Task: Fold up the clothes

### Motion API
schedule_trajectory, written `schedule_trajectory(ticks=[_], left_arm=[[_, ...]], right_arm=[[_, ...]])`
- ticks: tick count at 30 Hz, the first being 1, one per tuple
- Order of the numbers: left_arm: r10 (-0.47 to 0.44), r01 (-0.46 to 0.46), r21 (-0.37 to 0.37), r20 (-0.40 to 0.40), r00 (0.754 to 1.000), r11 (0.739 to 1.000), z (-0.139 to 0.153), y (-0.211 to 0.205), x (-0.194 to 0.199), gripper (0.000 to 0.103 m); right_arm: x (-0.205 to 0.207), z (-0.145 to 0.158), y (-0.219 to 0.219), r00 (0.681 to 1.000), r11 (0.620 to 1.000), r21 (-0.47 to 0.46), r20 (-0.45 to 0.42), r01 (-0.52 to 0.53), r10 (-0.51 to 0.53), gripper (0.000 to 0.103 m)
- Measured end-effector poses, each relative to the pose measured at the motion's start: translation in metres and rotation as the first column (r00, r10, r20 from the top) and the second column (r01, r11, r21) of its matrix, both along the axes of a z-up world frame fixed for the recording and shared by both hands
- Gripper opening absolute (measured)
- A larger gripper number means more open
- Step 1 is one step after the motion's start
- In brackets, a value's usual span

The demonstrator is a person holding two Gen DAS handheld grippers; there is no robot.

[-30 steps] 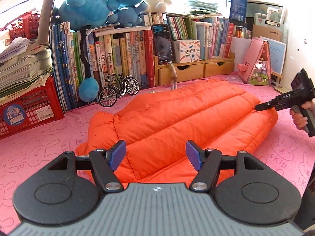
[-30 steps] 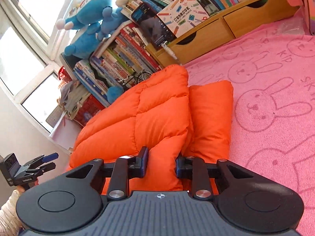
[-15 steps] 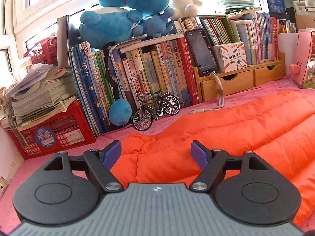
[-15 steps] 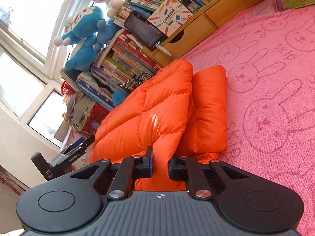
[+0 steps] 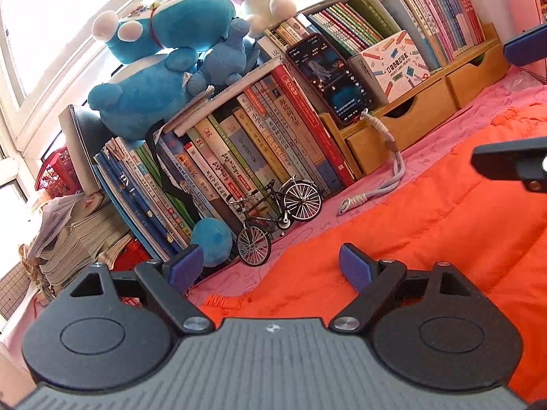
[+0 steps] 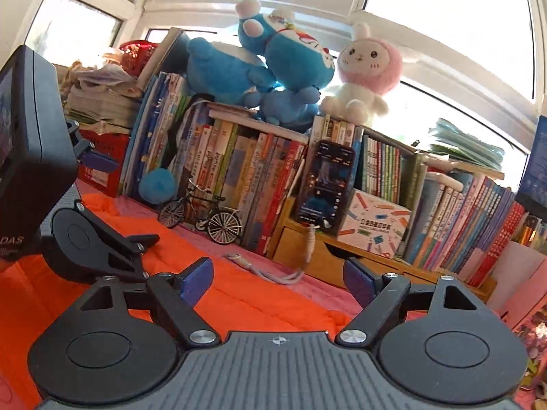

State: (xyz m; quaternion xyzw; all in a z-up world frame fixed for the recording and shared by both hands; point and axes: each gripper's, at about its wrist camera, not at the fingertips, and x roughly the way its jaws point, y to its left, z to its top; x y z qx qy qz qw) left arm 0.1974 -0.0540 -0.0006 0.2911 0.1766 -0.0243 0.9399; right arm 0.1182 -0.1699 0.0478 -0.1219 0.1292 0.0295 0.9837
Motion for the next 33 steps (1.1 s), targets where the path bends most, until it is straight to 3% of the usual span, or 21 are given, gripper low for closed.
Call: schedule_trajectory(ticks=[2, 4, 7, 13, 19, 24, 26, 29, 33], left_arm=[[0.047, -0.048, -0.029, -0.032, 0.998, 0.998, -0.004, 0.010, 0.007, 0.088], [0.083, -0.088, -0.073, -0.071, 0.994, 0.993, -0.008, 0.022, 0.013, 0.088], [0.101, -0.112, -0.125, -0.098, 0.990, 0.986, -0.014, 0.036, 0.016, 0.090], [0.107, -0.117, -0.140, -0.079, 0.991, 0.983, -0.022, 0.047, 0.012, 0.094], [0.205, -0.202, -0.078, 0.027, 0.978, 0.976, -0.031, 0.071, 0.003, 0.096], [0.247, -0.245, -0.061, 0.022, 0.969, 0.968, -0.033, 0.107, -0.004, 0.101], [0.246, -0.246, -0.015, 0.051, 0.968, 0.969, -0.035, 0.116, -0.011, 0.102], [0.245, -0.249, 0.028, 0.102, 0.964, 0.968, -0.031, 0.130, -0.027, 0.101], [0.291, -0.316, 0.058, 0.261, 0.921, 0.947, -0.010, 0.128, -0.054, 0.090]], right_arm=[[0.023, -0.003, 0.001, 0.998, 0.995, 0.101, -0.064, 0.002, 0.005, 0.083], [0.044, -0.014, 0.002, 0.990, 0.990, 0.131, -0.133, 0.062, -0.044, 0.083], [0.059, -0.034, 0.002, 0.977, 0.988, 0.050, -0.164, 0.149, -0.139, 0.084], [0.052, -0.055, -0.013, 0.955, 0.965, -0.039, -0.135, 0.261, -0.264, 0.091], [0.046, -0.067, -0.036, 0.931, 0.938, -0.087, -0.120, 0.336, -0.345, 0.093], [0.044, -0.072, -0.054, 0.915, 0.925, -0.084, -0.142, 0.370, -0.378, 0.094], [0.040, -0.075, -0.059, 0.913, 0.914, -0.162, -0.118, 0.371, -0.391, 0.094], [0.032, -0.082, -0.072, 0.905, 0.859, -0.338, -0.042, 0.385, -0.422, 0.094], [0.016, -0.082, -0.084, 0.866, 0.701, -0.530, 0.146, 0.477, -0.479, 0.091]])
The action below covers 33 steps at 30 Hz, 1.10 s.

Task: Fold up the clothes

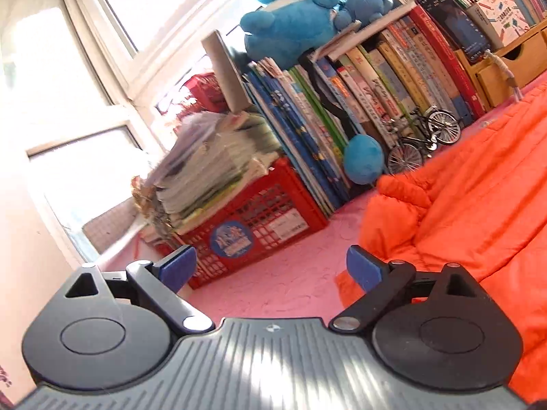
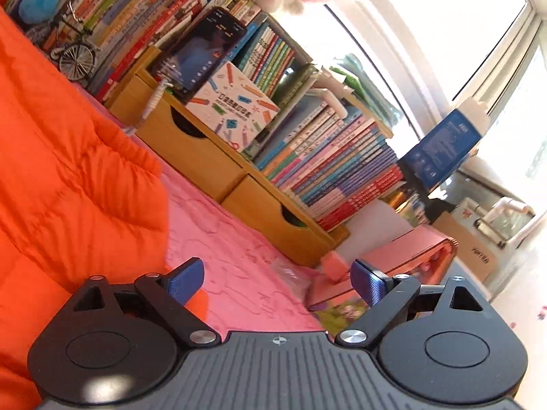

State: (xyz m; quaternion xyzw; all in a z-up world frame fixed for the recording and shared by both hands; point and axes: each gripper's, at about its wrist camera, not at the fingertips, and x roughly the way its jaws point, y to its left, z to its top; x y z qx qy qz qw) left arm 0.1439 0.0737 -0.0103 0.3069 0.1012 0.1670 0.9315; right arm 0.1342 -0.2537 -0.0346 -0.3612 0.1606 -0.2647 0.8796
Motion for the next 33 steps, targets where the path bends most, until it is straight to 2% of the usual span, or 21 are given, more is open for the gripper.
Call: schedule_trajectory(ticks=[1, 3, 4, 7, 11, 13, 15, 18, 20, 23, 25, 26, 28, 31, 33], left_arm=[[-0.028, 0.028, -0.005, 0.020, 0.999, 1.000, 0.006, -0.006, -0.005, 0.090], [-0.130, 0.130, -0.041, 0.010, 0.992, 0.991, 0.016, -0.024, -0.013, 0.091], [-0.179, 0.179, -0.037, -0.001, 0.984, 0.983, 0.016, -0.036, -0.017, 0.091], [-0.284, 0.285, 0.060, -0.024, 0.958, 0.957, 0.003, -0.080, -0.027, 0.091], [-0.310, 0.319, 0.144, -0.086, 0.947, 0.937, -0.024, -0.109, -0.025, 0.090], [-0.297, 0.308, 0.165, -0.088, 0.951, 0.937, -0.030, -0.105, -0.021, 0.092], [-0.268, 0.282, 0.179, -0.099, 0.958, 0.943, -0.034, -0.094, -0.015, 0.092], [-0.187, 0.208, 0.193, -0.120, 0.975, 0.959, -0.041, -0.061, -0.005, 0.093], [-0.120, 0.144, 0.196, -0.131, 0.984, 0.970, -0.044, -0.036, -0.001, 0.094], [-0.046, 0.069, 0.154, -0.148, 0.988, 0.986, -0.036, -0.010, -0.001, 0.094], [-0.058, 0.074, 0.111, -0.140, 0.989, 0.991, -0.023, -0.009, -0.004, 0.092], [-0.092, 0.103, 0.081, -0.131, 0.987, 0.991, -0.015, -0.015, -0.007, 0.092], [-0.190, 0.195, 0.041, -0.116, 0.975, 0.980, -0.001, -0.036, -0.010, 0.092], [-0.320, 0.326, 0.047, -0.099, 0.942, 0.944, 0.007, -0.080, -0.010, 0.092], [-0.362, 0.370, 0.066, -0.113, 0.925, 0.927, 0.004, -0.105, -0.005, 0.092]], right_arm=[[-0.005, 0.002, 0.002, 1.000, 0.999, -0.039, 0.026, -0.006, 0.007, 0.091], [-0.023, 0.017, 0.024, 0.986, 0.991, -0.006, 0.100, -0.135, 0.135, 0.091], [-0.029, 0.024, 0.039, 0.972, 0.978, 0.022, 0.120, -0.207, 0.203, 0.092], [-0.040, 0.034, 0.082, 0.911, 0.913, 0.058, 0.117, -0.404, 0.396, 0.095], [-0.046, 0.024, 0.128, 0.845, 0.846, 0.010, 0.053, -0.533, 0.532, 0.096], [-0.044, 0.012, 0.130, 0.848, 0.848, -0.018, 0.014, -0.529, 0.530, 0.096], [-0.040, 0.004, 0.114, 0.865, 0.865, -0.011, 0.007, -0.502, 0.502, 0.096], [-0.034, 0.000, 0.074, 0.910, 0.909, 0.050, -0.011, -0.413, 0.414, 0.097], [-0.031, -0.003, 0.046, 0.943, 0.943, 0.056, -0.041, -0.327, 0.329, 0.097], [-0.032, -0.002, 0.008, 0.976, 0.975, 0.096, -0.066, -0.200, 0.206, 0.097], [-0.033, 0.007, 0.001, 0.987, 0.981, 0.120, -0.037, -0.151, 0.156, 0.095], [-0.035, 0.013, 0.005, 0.986, 0.979, 0.120, -0.002, -0.163, 0.164, 0.095], [-0.038, 0.027, 0.025, 0.967, 0.956, 0.144, 0.061, -0.254, 0.247, 0.095], [-0.032, 0.046, 0.067, 0.905, 0.885, 0.189, 0.097, -0.425, 0.414, 0.098], [-0.022, 0.049, 0.094, 0.871, 0.848, 0.195, 0.096, -0.492, 0.483, 0.098]])
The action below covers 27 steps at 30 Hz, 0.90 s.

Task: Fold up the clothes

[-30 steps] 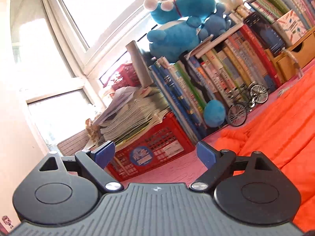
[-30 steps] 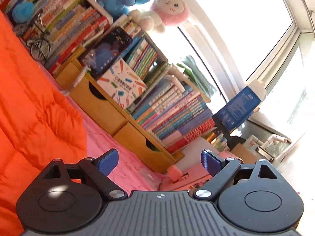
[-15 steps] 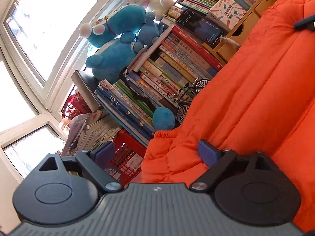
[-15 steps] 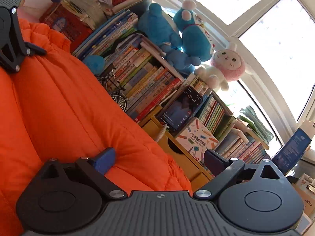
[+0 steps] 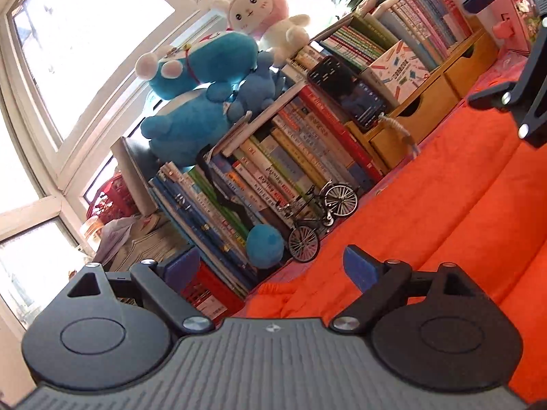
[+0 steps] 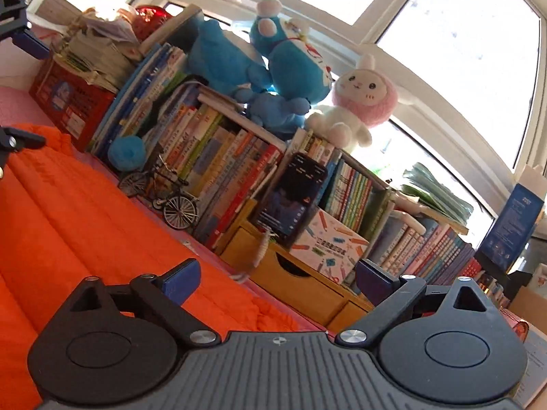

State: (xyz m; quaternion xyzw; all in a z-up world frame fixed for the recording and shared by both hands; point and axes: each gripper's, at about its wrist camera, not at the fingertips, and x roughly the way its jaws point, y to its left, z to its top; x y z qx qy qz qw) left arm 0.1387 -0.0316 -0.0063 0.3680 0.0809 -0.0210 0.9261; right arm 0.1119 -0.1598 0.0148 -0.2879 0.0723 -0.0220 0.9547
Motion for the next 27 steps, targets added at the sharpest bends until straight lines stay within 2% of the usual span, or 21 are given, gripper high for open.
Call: schedule_trajectory(ticks=[2, 5, 8, 10, 14, 17, 19, 20, 21, 24, 27], left_arm=[[-0.015, 0.016, 0.033, -0.025, 1.000, 0.999, -0.010, -0.018, 0.010, 0.092], [0.026, -0.025, 0.017, -0.055, 0.998, 1.000, -0.014, -0.004, 0.024, 0.094], [0.071, -0.072, -0.011, -0.084, 0.994, 0.997, -0.016, 0.017, 0.036, 0.097], [0.139, -0.143, -0.039, -0.105, 0.985, 0.989, -0.014, 0.040, 0.043, 0.097], [0.321, -0.338, -0.098, -0.155, 0.934, 0.936, -0.017, 0.103, 0.050, 0.097], [0.425, -0.460, -0.152, -0.217, 0.879, 0.875, -0.022, 0.151, 0.050, 0.097], [0.461, -0.513, -0.190, -0.261, 0.848, 0.837, -0.025, 0.177, 0.044, 0.093], [0.459, -0.518, -0.207, -0.275, 0.845, 0.830, -0.026, 0.185, 0.039, 0.092], [0.444, -0.511, -0.230, -0.287, 0.849, 0.828, -0.025, 0.191, 0.032, 0.092], [0.334, -0.437, -0.347, -0.319, 0.887, 0.830, -0.014, 0.203, -0.001, 0.092], [0.205, -0.352, -0.469, -0.337, 0.919, 0.810, -0.001, 0.202, -0.030, 0.092]], right_arm=[[0.011, -0.004, 0.020, 0.999, 0.999, -0.015, -0.021, -0.036, 0.035, 0.098], [0.027, -0.019, 0.031, 0.997, 0.998, -0.063, -0.072, -0.032, 0.027, 0.098], [0.041, -0.021, 0.011, 0.993, 0.999, -0.017, -0.112, 0.034, -0.036, 0.100], [0.049, -0.021, -0.010, 0.986, 0.995, 0.021, -0.133, 0.102, -0.099, 0.101], [0.056, -0.026, -0.062, 0.954, 0.963, 0.070, -0.172, 0.259, -0.244, 0.101], [0.054, -0.035, -0.102, 0.911, 0.920, 0.107, -0.225, 0.376, -0.346, 0.101], [0.044, -0.041, -0.128, 0.881, 0.884, 0.152, -0.254, 0.443, -0.398, 0.101], [0.038, -0.043, -0.140, 0.867, 0.862, 0.178, -0.267, 0.474, -0.421, 0.101], [0.031, -0.044, -0.150, 0.857, 0.844, 0.204, -0.275, 0.495, -0.436, 0.101], [-0.001, -0.041, -0.174, 0.854, 0.799, 0.317, -0.285, 0.512, -0.434, 0.101], [-0.030, -0.041, -0.188, 0.858, 0.752, 0.417, -0.304, 0.511, -0.414, 0.101]])
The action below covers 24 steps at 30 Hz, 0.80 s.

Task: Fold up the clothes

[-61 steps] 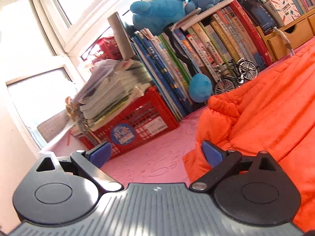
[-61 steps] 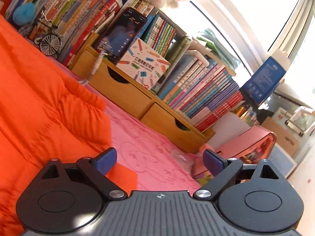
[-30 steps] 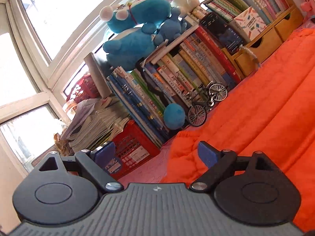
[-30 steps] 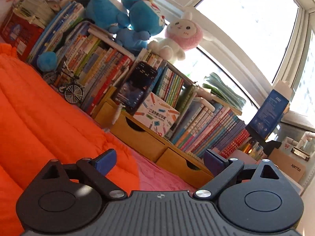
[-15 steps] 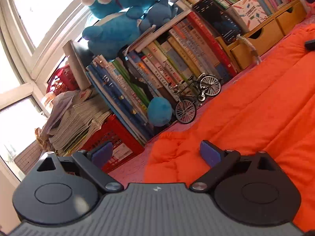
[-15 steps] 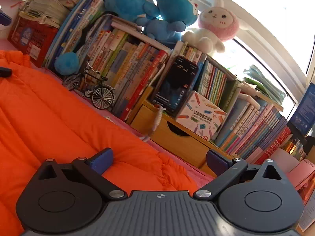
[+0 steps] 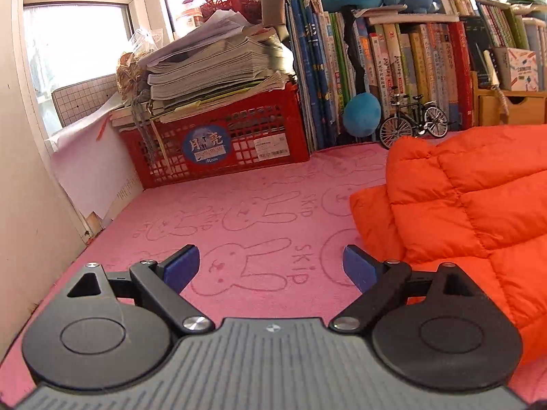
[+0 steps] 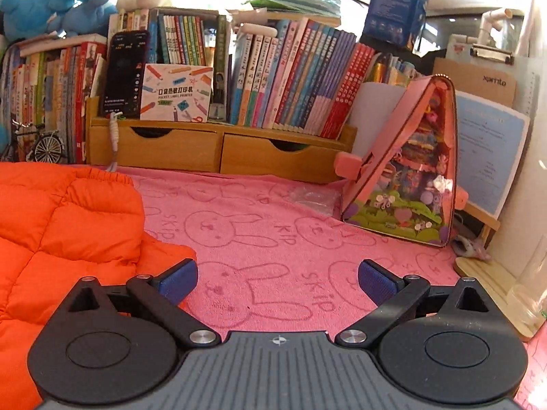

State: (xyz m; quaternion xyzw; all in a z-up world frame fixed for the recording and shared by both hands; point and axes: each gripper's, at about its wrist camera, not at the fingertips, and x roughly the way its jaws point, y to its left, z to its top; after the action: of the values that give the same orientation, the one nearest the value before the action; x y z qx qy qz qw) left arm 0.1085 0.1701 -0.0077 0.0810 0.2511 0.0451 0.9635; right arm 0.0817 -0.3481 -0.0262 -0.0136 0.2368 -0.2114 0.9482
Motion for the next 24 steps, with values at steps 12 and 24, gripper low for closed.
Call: schedule_trajectory(ticks=[12, 24], left_arm=[[-0.047, 0.069, -0.366, 0.070, 0.996, 0.928, 0.001, -0.037, -0.066, 0.098], [-0.049, -0.022, -0.434, -0.153, 0.987, 0.901, -0.016, -0.079, -0.082, 0.100]], right_arm=[[-0.088, -0.020, -0.004, 0.993, 0.869, 0.490, 0.117, -0.065, 0.008, 0.103], [-0.121, -0.020, 0.044, 0.975, 0.868, 0.444, 0.124, -0.223, 0.187, 0.103]])
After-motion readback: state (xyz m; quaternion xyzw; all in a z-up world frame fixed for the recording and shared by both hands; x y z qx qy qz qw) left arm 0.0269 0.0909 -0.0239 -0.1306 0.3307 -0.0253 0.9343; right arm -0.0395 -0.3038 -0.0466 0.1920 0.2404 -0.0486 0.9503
